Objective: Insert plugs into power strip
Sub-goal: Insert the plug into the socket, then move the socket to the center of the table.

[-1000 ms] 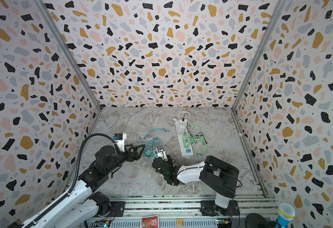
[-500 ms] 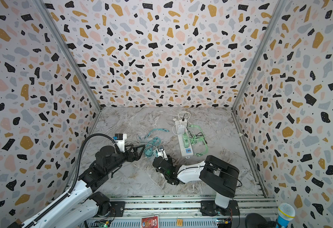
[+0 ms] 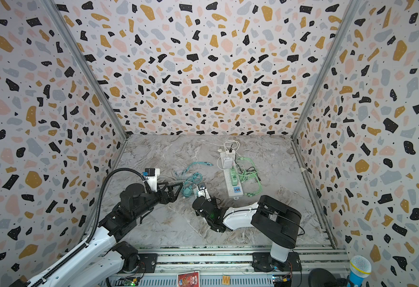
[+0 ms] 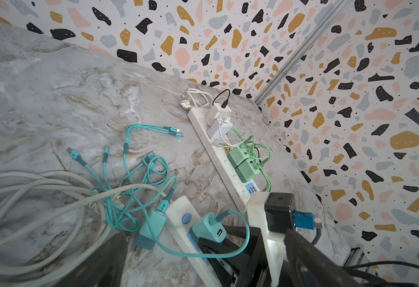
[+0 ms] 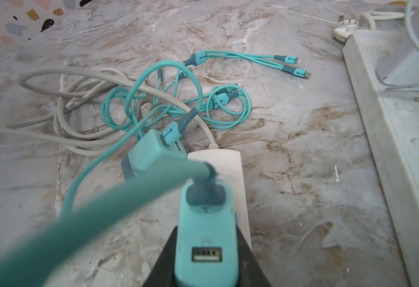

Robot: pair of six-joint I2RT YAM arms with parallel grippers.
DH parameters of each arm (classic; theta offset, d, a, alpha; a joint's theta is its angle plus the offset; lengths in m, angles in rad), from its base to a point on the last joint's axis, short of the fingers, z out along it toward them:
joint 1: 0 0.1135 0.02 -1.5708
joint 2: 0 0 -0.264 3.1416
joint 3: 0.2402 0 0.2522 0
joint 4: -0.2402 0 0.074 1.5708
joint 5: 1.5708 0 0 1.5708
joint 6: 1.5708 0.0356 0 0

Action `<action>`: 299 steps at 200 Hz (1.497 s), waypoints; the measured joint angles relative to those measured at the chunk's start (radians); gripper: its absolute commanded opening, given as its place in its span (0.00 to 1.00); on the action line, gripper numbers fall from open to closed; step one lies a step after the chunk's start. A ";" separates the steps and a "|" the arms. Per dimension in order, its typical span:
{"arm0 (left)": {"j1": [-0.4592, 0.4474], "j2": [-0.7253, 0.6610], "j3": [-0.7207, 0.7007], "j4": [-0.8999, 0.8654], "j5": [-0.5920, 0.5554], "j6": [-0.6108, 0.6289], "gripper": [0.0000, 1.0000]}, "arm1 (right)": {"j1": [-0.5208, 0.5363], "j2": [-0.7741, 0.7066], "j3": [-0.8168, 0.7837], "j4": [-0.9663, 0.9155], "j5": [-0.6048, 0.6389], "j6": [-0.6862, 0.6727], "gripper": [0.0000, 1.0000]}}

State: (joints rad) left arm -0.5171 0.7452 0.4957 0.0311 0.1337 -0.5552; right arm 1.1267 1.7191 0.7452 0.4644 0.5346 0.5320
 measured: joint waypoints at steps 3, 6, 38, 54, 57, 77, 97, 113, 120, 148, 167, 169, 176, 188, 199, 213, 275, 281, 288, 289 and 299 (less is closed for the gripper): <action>0.000 0.000 0.000 0.000 0.000 0.000 0.99 | 0.000 0.000 0.000 0.000 -0.001 -0.002 0.23; 0.000 0.000 0.000 0.000 0.000 0.001 0.99 | 0.000 0.000 0.000 0.000 -0.001 -0.001 0.23; 0.000 -0.001 0.000 0.000 0.000 0.004 0.99 | 0.000 0.000 0.000 0.000 -0.001 0.003 0.17; 0.000 -0.002 0.000 0.000 0.000 0.006 0.99 | 0.000 0.001 0.000 -0.001 -0.001 0.010 0.15; 0.000 -0.002 0.000 0.000 0.000 0.005 0.99 | 0.000 0.001 0.000 -0.001 -0.001 0.012 0.14; 0.000 -0.006 0.000 0.000 0.000 0.006 0.99 | 0.002 0.002 0.000 -0.002 0.000 0.024 0.12; 0.000 -0.006 0.000 0.000 0.000 0.009 0.99 | 0.005 0.002 0.000 -0.004 0.000 0.036 0.12; 0.000 -0.006 0.000 -0.002 -0.002 0.013 0.99 | 0.007 0.002 -0.004 -0.001 0.000 0.049 0.10; 0.000 -0.006 0.000 -0.003 -0.003 0.014 0.99 | 0.008 0.002 -0.006 0.001 0.000 0.053 0.09; 0.000 -0.006 0.000 -0.016 -0.014 0.021 0.99 | 0.014 0.002 -0.007 -0.005 0.002 0.068 0.08; 0.002 -0.008 0.000 -0.032 -0.023 0.024 0.99 | 0.022 0.002 -0.007 -0.015 0.014 0.073 0.08; 0.002 -0.008 0.000 -0.033 -0.023 0.024 0.99 | 0.023 0.002 -0.007 -0.016 0.016 0.073 0.07; 0.004 -0.011 0.000 -0.039 -0.027 0.024 0.99 | 0.026 0.002 -0.006 -0.020 0.021 0.074 0.07; 0.007 -0.018 0.001 -0.051 -0.036 0.025 0.99 | 0.032 0.002 -0.003 -0.032 0.031 0.076 0.07; 0.008 -0.027 0.003 -0.066 -0.043 0.028 1.00 | 0.034 0.003 0.003 -0.046 0.034 0.078 0.07; 0.012 -0.037 0.007 -0.082 -0.050 0.032 1.00 | 0.034 0.006 0.014 -0.061 0.035 0.079 0.07; 0.014 -0.056 0.029 -0.169 -0.090 0.048 1.00 | 0.019 0.031 0.032 -0.093 0.003 0.062 0.05; 0.016 -0.061 0.035 -0.180 -0.095 0.047 0.99 | 0.017 0.031 0.032 -0.092 0.001 0.061 0.05; 0.018 -0.064 0.046 -0.194 -0.101 0.047 0.99 | 0.016 0.031 0.032 -0.092 -0.001 0.061 0.05; 0.018 -0.065 0.047 -0.194 -0.102 0.047 1.00 | 0.016 0.031 0.032 -0.092 -0.001 0.061 0.05; 0.018 -0.068 0.060 -0.200 -0.112 0.045 0.99 | 0.014 0.030 0.032 -0.092 -0.005 0.061 0.05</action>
State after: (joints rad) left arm -0.4992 0.6769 0.5552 -0.1684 0.0219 -0.5098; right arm 1.1404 1.7493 0.7776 0.3725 0.5301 0.5930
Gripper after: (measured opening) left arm 0.995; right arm 0.295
